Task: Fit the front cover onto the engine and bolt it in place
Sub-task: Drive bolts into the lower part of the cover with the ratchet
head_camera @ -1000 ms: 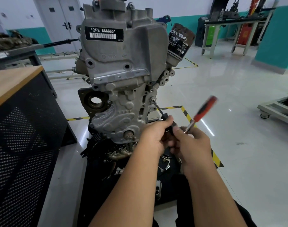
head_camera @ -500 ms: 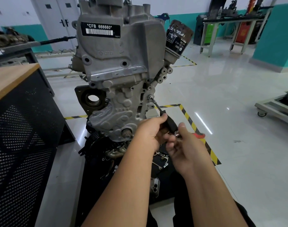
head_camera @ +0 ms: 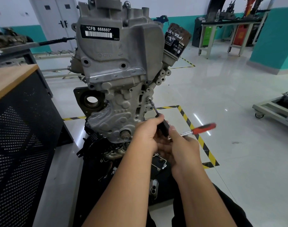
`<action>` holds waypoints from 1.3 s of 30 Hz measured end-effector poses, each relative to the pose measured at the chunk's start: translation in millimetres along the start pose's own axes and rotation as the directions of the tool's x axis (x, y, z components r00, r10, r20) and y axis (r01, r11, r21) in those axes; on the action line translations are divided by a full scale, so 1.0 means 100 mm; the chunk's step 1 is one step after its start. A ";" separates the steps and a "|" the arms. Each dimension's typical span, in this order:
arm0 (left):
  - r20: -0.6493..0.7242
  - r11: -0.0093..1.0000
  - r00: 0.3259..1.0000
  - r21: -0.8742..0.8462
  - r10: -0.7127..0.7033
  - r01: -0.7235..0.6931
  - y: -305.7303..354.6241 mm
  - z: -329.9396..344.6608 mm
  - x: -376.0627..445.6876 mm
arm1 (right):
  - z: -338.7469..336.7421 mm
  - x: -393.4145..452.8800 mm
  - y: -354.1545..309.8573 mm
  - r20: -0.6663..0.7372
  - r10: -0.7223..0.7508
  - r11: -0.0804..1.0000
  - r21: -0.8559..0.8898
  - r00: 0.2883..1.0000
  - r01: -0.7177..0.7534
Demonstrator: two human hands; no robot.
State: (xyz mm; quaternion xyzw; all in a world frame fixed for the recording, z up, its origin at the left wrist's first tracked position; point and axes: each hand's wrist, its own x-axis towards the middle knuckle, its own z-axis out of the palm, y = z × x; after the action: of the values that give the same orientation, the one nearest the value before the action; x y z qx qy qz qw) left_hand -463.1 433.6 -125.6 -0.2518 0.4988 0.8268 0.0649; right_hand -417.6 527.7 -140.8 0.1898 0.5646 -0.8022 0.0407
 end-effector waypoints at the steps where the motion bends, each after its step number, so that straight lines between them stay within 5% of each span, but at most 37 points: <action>1: 0.014 1.000 1.000 -0.013 0.003 -0.003 0.01 -0.02 0.00 | -0.02 -0.01 -0.05 0.052 0.090 0.991 0.096 0.995 -0.094; 3: 0.037 0.999 0.999 -0.037 0.020 -0.019 0.04 -0.03 0.00 | -0.06 -0.03 -0.14 0.139 0.165 0.961 0.199 0.976 -0.191; 5: 0.045 0.999 0.999 -0.048 0.021 -0.018 0.04 -0.04 0.00 | -0.09 -0.03 -0.15 0.153 0.061 0.989 0.123 0.986 -0.080; 8: 0.016 0.997 0.999 -0.066 0.030 -0.029 0.01 -0.01 0.03 | -0.08 -0.02 -0.10 0.026 -0.303 0.892 -0.345 0.953 0.293; 10: -0.006 0.997 1.000 -0.072 0.019 -0.020 0.00 0.00 0.03 | -0.06 -0.01 -0.02 -0.025 -0.442 0.763 -0.535 0.897 0.362; 11: -0.006 0.997 1.000 -0.073 -0.004 0.003 0.00 0.01 0.02 | -0.04 -0.02 0.01 -0.047 -0.412 0.799 -0.498 0.910 0.336; 13: 0.035 0.997 0.998 -0.065 -0.046 0.048 0.01 0.01 0.00 | 0.01 -0.06 0.02 -0.048 -0.163 0.976 -0.152 0.985 0.154; 15: 0.067 0.995 0.996 -0.076 -0.054 0.059 0.01 -0.01 0.02 | 0.06 -0.12 -0.01 0.122 0.127 0.955 0.253 0.984 -0.154; 16: 0.057 0.995 0.997 -0.084 -0.051 0.056 0.01 -0.02 0.02 | 0.06 -0.13 -0.03 0.155 0.170 0.938 0.277 0.973 -0.208; 18: 0.037 0.995 0.998 -0.091 -0.046 0.049 0.01 -0.01 0.02 | 0.04 -0.11 -0.01 0.073 0.026 1.000 -0.015 0.997 -0.025; 20: 0.036 0.992 0.998 -0.121 -0.043 0.047 0.02 0.02 0.01 | 0.01 -0.10 0.02 -0.004 -0.250 0.884 -0.409 0.968 0.227; 21: 0.037 0.990 0.998 -0.130 -0.043 0.047 0.02 0.03 0.00 | 0.01 -0.10 0.02 -0.021 -0.321 0.843 -0.462 0.947 0.276; 23: 0.045 0.994 0.998 -0.107 -0.033 0.038 0.02 0.02 -0.01 | 0.04 -0.11 0.04 -0.050 -0.265 0.926 -0.291 0.963 0.240; 25: 0.032 0.998 0.999 -0.062 -0.017 0.019 0.01 0.00 -0.01 | 0.05 -0.14 0.01 -0.013 -0.001 0.994 0.108 1.000 0.002; 28: 0.051 0.999 0.999 -0.030 -0.010 0.012 0.04 -0.03 -0.04 | 0.03 -0.13 -0.06 0.197 0.239 0.832 0.463 0.951 -0.305; 29: 0.061 1.000 0.998 -0.024 -0.010 0.011 0.04 -0.03 -0.05 | 0.01 -0.11 -0.07 0.188 0.225 0.854 0.435 0.956 -0.286; 31: 0.064 1.000 0.998 -0.003 -0.004 0.004 0.05 -0.02 -0.06 | -0.02 -0.09 -0.06 0.040 0.044 0.993 0.107 0.998 -0.048; 33: 0.050 1.000 0.999 0.003 0.020 -0.020 0.04 -0.01 -0.05 | -0.04 -0.09 -0.04 -0.054 -0.281 0.910 -0.331 0.958 0.249; 35: 0.036 1.000 0.999 -0.007 0.024 -0.023 0.03 -0.01 -0.03 | -0.01 -0.10 0.01 -0.075 -0.446 0.786 -0.510 0.892 0.350; 37: 0.084 0.999 0.996 -0.030 -0.017 0.020 0.03 -0.01 -0.05 | 0.04 -0.12 0.04 -0.098 -0.294 0.926 -0.274 0.951 0.258; 39: 0.121 0.998 0.991 -0.026 -0.060 0.064 0.03 -0.02 -0.07 | 0.07 -0.17 -0.01 0.013 0.019 0.986 0.168 1.000 -0.021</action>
State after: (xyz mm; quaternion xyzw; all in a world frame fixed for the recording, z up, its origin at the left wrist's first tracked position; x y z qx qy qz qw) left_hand -457.2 431.5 -120.4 -0.2181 0.4736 0.8453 0.1168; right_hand -404.0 518.6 -131.9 0.1935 0.4929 -0.8475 0.0358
